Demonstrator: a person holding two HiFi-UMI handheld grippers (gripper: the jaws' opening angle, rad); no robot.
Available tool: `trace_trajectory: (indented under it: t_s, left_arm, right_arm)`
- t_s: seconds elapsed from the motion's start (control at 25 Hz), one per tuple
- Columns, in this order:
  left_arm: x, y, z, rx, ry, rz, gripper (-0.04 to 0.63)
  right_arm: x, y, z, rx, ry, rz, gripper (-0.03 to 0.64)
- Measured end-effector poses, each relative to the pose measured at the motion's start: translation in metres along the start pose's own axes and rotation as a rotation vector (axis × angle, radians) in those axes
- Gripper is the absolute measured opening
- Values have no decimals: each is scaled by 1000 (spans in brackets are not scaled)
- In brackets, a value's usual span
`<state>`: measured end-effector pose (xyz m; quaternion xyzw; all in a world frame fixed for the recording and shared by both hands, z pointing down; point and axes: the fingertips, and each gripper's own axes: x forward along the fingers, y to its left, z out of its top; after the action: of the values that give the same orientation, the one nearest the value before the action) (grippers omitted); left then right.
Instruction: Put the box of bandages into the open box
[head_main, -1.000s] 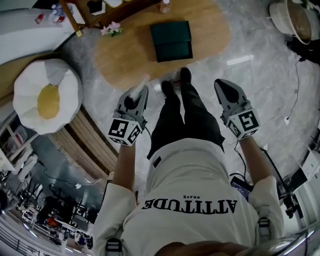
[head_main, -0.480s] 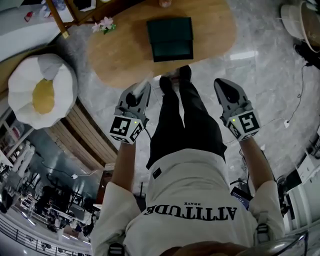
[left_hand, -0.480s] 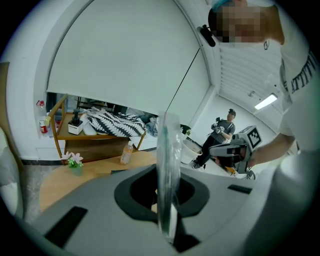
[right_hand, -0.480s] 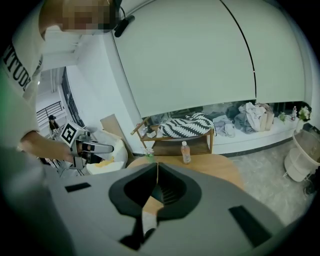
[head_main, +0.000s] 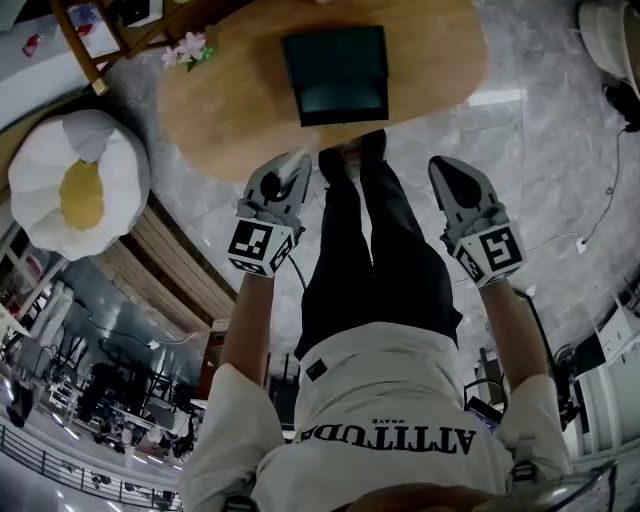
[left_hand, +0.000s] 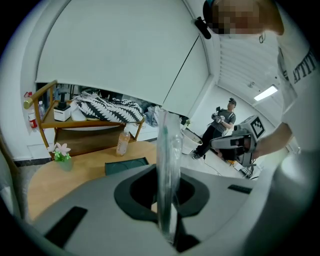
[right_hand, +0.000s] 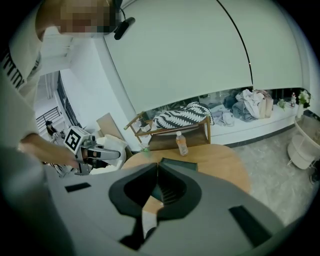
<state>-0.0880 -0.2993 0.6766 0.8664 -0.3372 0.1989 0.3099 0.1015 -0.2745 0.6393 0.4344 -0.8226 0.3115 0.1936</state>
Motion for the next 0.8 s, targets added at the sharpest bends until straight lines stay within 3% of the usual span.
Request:
trace_trajectory:
  t_s: [0.56,0.8]
  left_arm:
    - [102,21,-77,46,155,-57,41]
    - [142,34,-113,97,273,-94,43]
  right_arm:
    - [44,-40,-57,61,13,13,21]
    - [61,-51,-80,91,7,18,21]
